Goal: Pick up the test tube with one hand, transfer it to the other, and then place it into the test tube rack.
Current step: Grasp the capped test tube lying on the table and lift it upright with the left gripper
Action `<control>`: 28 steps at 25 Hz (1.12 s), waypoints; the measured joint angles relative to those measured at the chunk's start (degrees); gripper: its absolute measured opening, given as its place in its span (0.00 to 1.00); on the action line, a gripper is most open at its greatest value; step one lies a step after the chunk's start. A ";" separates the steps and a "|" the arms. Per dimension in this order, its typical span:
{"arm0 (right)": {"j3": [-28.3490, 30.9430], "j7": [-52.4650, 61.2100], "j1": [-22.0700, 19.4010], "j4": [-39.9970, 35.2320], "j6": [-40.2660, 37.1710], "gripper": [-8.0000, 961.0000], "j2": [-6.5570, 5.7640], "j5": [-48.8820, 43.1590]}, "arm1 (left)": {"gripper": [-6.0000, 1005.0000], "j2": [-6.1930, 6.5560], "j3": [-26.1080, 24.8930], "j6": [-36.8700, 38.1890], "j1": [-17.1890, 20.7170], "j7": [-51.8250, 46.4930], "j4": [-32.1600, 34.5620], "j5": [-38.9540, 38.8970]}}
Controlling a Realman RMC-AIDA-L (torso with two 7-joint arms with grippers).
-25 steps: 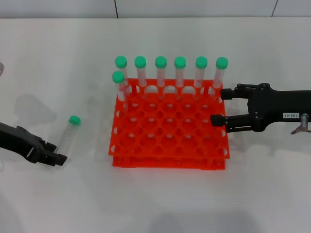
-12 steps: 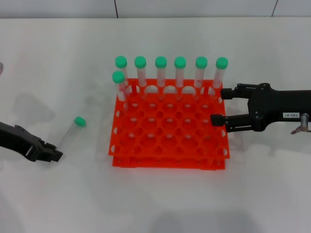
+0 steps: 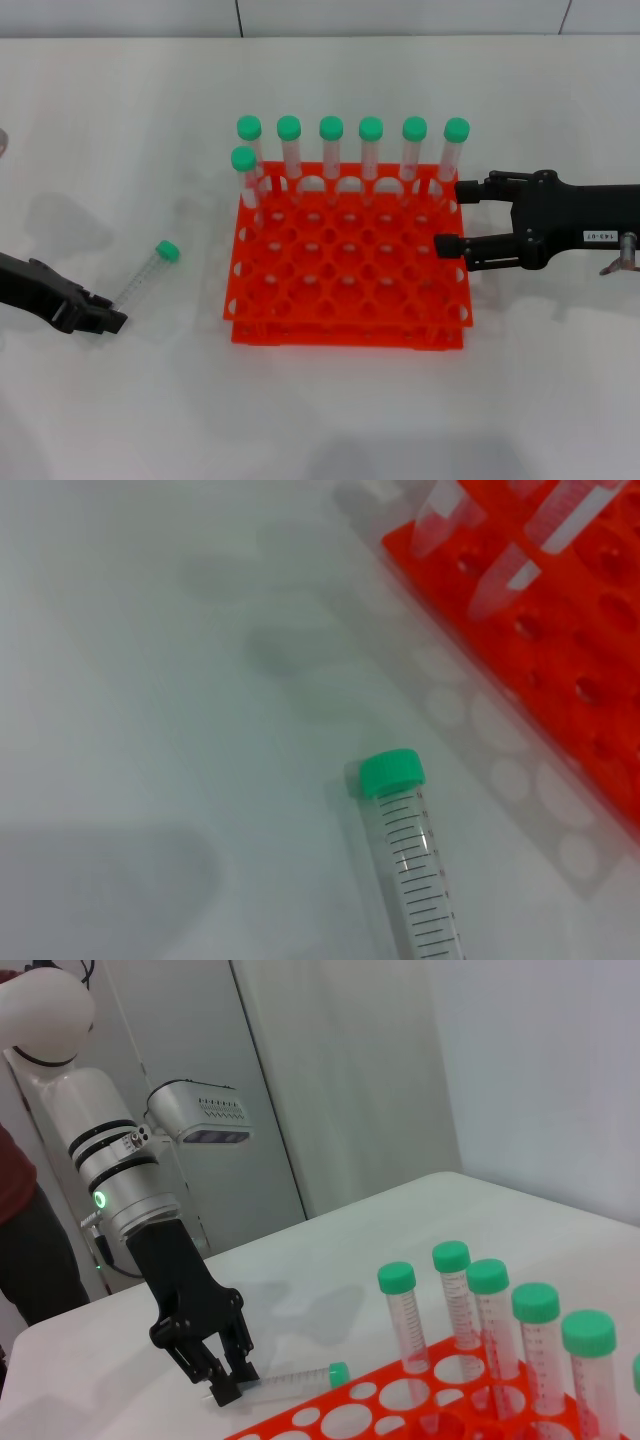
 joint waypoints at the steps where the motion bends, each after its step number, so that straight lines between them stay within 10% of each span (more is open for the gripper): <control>1: 0.00 0.00 0.00 0.00 0.00 0.89 0.00 0.00 | 0.30 0.00 -0.02 -0.01 0.00 0.00 0.00 0.01; 28: 0.06 -0.43 0.07 -0.05 0.00 0.89 -0.02 0.20 | 0.21 0.11 -0.54 -1.13 0.16 -0.33 0.16 -1.61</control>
